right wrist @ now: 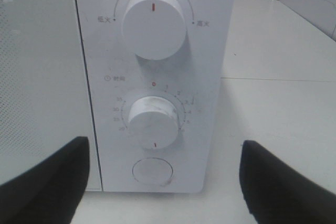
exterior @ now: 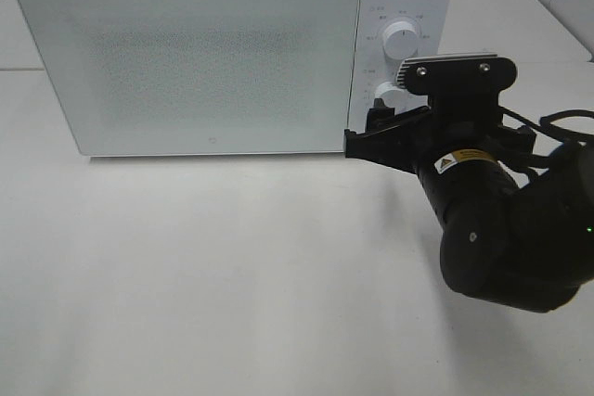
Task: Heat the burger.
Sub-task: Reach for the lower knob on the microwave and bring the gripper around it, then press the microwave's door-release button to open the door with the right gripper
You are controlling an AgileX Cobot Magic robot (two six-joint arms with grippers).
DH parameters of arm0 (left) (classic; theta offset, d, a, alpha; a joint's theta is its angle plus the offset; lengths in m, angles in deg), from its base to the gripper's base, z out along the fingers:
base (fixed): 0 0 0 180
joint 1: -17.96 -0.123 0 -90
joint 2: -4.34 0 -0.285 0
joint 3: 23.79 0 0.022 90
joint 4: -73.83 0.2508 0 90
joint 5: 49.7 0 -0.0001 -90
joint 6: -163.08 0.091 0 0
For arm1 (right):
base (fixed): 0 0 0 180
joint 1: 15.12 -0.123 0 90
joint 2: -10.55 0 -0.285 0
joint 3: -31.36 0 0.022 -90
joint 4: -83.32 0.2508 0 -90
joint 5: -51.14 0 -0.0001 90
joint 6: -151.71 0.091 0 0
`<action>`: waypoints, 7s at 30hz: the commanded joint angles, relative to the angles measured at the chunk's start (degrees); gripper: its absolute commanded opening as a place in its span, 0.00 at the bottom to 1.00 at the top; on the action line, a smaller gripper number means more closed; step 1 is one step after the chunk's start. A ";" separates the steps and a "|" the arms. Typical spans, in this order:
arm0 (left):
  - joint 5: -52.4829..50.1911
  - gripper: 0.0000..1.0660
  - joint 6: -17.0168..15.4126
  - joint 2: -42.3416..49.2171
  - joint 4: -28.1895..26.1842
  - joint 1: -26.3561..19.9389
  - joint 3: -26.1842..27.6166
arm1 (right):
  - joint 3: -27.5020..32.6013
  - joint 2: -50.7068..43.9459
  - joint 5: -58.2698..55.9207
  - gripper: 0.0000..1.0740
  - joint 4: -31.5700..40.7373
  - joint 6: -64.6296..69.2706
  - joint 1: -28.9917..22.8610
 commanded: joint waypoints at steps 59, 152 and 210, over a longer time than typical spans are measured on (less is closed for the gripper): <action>-0.34 0.94 -0.34 1.32 0.00 0.00 -0.17 | -14.32 12.78 -2.12 0.33 -6.07 -0.34 7.39; -0.34 0.94 -0.34 1.32 0.00 0.00 -0.17 | -13.29 11.63 6.70 0.64 -8.71 97.06 7.33; -0.34 0.94 -0.34 1.32 0.00 0.00 -0.17 | -4.35 -28.02 -82.79 0.68 -27.50 7.16 7.51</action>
